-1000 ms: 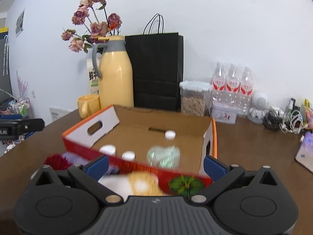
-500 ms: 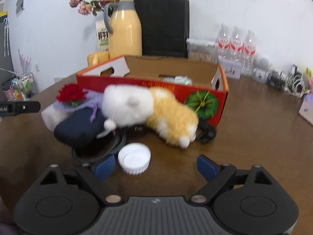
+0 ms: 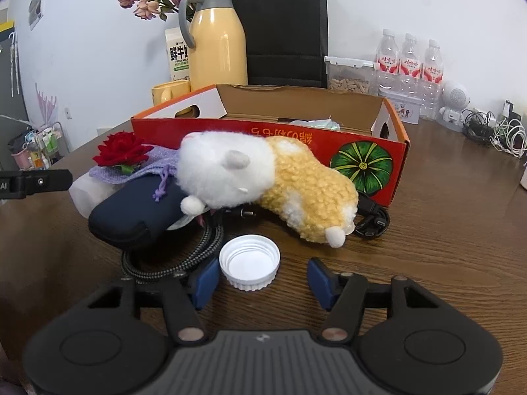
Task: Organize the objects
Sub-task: 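Grasp the red fabric rose with the left tool while the right tool grasps a large white cap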
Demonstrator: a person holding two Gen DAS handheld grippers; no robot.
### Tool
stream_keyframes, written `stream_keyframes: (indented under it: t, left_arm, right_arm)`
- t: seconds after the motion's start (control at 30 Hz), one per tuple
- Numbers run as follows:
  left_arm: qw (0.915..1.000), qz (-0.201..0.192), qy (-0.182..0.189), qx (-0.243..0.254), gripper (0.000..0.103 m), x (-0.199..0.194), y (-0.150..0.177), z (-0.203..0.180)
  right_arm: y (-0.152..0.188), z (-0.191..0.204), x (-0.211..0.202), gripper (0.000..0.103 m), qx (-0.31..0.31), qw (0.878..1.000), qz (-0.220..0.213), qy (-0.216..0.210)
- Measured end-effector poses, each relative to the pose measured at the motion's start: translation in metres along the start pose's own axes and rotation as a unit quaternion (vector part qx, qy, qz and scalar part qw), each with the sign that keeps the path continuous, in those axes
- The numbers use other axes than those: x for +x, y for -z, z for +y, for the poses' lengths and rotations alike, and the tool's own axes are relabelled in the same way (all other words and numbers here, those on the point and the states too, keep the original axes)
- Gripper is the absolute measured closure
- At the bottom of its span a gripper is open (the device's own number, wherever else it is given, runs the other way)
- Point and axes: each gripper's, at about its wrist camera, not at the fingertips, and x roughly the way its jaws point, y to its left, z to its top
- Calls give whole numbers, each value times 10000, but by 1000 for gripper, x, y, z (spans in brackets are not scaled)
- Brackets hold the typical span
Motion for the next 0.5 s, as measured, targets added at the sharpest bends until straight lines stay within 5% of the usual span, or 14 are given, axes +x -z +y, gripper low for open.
stream_keyframes:
  t: [0.13, 0.5]
  left_arm:
    - [10000, -13, 18, 62, 0, 3, -4, -5]
    - [9990, -188, 227, 323, 0, 14, -21, -30]
  right_arm:
    - [0, -1, -1, 64, -24, 10000, -65, -59]
    - [-1, -6, -19, 65, -44, 9995, -309, -96]
